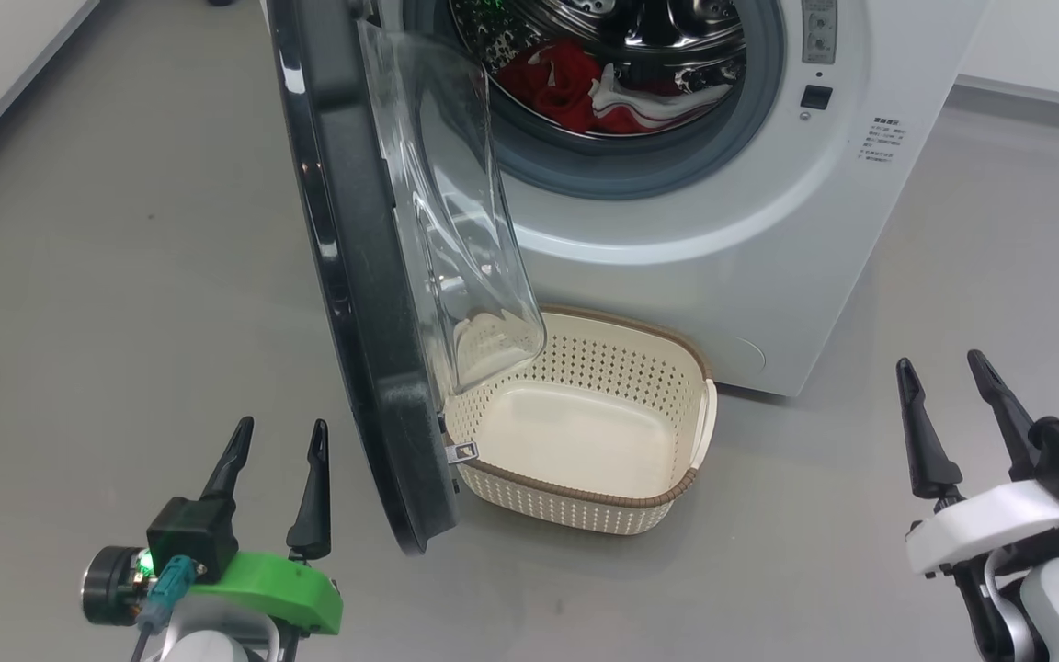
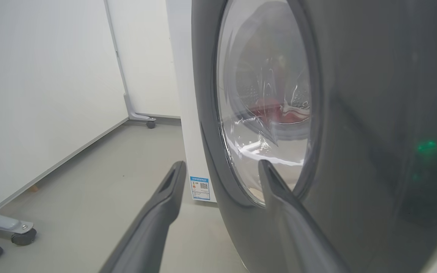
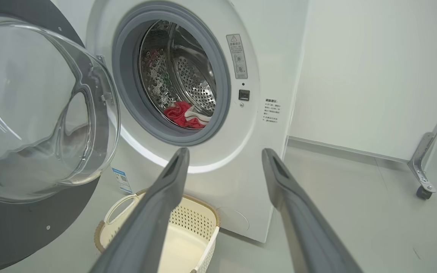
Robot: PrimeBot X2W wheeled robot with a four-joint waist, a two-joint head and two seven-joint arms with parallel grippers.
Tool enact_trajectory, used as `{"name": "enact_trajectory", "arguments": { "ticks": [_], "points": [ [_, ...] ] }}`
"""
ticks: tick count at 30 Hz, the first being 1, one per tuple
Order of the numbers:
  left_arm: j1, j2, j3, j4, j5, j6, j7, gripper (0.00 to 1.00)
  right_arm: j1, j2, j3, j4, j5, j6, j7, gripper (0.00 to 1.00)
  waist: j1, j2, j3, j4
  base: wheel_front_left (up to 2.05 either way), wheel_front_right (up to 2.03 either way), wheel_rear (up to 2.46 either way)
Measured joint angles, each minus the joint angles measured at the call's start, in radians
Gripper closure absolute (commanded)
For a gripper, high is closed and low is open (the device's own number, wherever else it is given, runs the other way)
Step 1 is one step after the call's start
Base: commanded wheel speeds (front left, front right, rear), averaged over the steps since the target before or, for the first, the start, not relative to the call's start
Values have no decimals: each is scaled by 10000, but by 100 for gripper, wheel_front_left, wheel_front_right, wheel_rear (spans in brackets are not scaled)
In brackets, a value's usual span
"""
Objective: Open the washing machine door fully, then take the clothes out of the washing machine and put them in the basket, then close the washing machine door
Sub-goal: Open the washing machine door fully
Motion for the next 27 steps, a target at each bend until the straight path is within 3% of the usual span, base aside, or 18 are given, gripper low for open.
{"name": "enact_trajectory", "arguments": {
  "ticks": [9, 27],
  "points": [
    [0, -4, 4, 8, 54, -2, 0, 0, 1120, 826, -842, -151, -405, -23, 0, 0, 0, 0, 34, -117, 0, 0, 0],
    [0, -15, 17, 88, 90, -33, 0, 0, 1844, 1522, -1471, -374, -1223, -25, 0, 0, 0, 0, -83, -162, 0, 0, 0]
  ]
}}
